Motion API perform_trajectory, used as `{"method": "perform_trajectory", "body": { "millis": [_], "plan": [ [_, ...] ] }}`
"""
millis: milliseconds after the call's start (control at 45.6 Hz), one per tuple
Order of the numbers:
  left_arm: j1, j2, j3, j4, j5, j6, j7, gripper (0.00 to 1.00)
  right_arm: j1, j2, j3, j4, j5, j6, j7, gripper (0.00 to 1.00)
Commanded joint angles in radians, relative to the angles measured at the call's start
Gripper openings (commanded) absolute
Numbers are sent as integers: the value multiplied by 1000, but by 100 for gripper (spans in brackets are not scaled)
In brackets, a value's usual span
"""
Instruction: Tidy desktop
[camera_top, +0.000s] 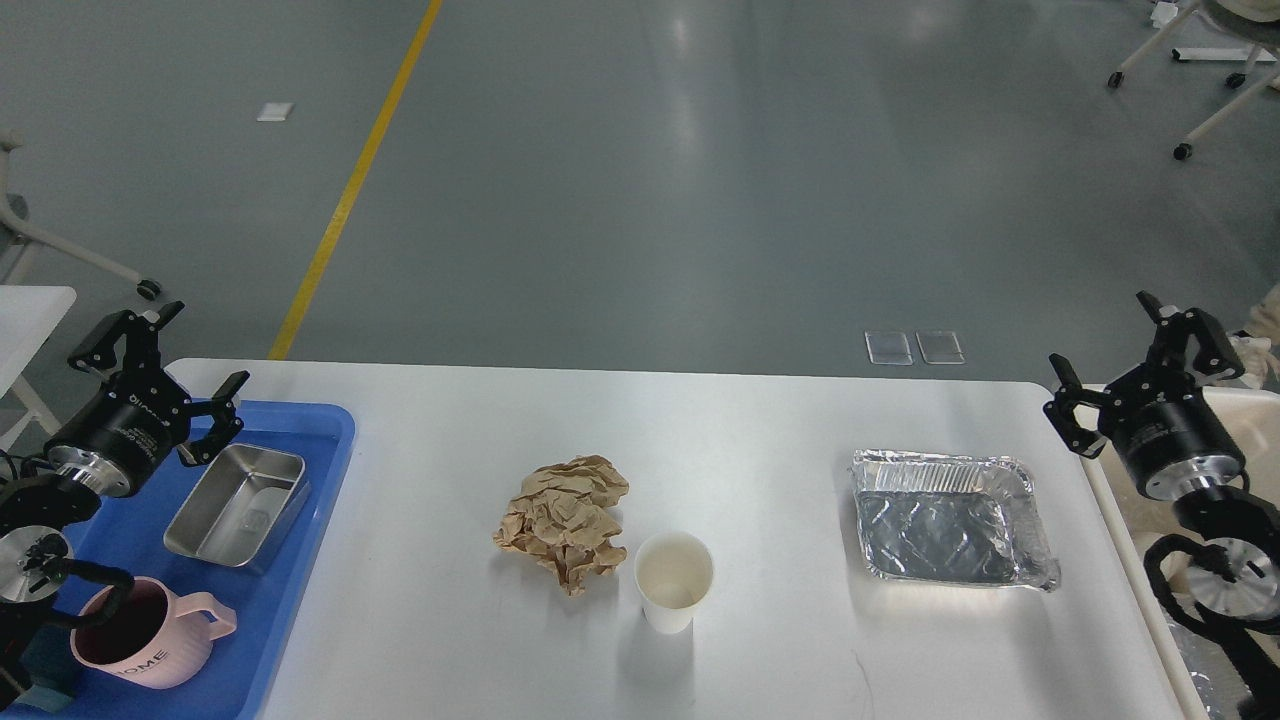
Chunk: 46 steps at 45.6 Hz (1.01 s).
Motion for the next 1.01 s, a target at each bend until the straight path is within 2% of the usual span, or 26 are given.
{"method": "perform_trajectory", "body": {
  "millis": [0, 66, 263, 307, 416, 504, 657, 832, 986],
  "plan": [
    [0, 1, -1, -2, 1, -6, 0, 97, -7, -135, -18, -7, -8, 78, 0, 100],
    [0, 0, 0, -2, 1, -9, 0, 97, -8, -211, -25, -11, -13, 147, 5, 100],
    [0, -32, 5, -6, 6, -12, -1, 97, -18, -380, -48, -5, -33, 233, 17, 100],
    [0, -35, 5, -6, 6, -17, -1, 97, -18, -409, -59, -1, -62, 273, 43, 100],
    [0, -38, 3, -6, 6, -29, -1, 97, -19, -472, -70, 6, -212, 315, 149, 100],
    [0, -40, 6, -5, 6, -40, -1, 97, -19, -495, -76, 6, -359, 332, 196, 100],
    [2, -52, 14, -5, 6, -54, -1, 97, -44, -520, -114, 41, -502, 324, 193, 100],
    [3, -54, 17, -2, 7, -63, -1, 97, -126, -571, -202, 136, -527, 234, 172, 100],
    [7, -60, 19, -2, 10, -66, 2, 97, -162, -655, -323, 252, -550, 203, 153, 100]
  ]
}}
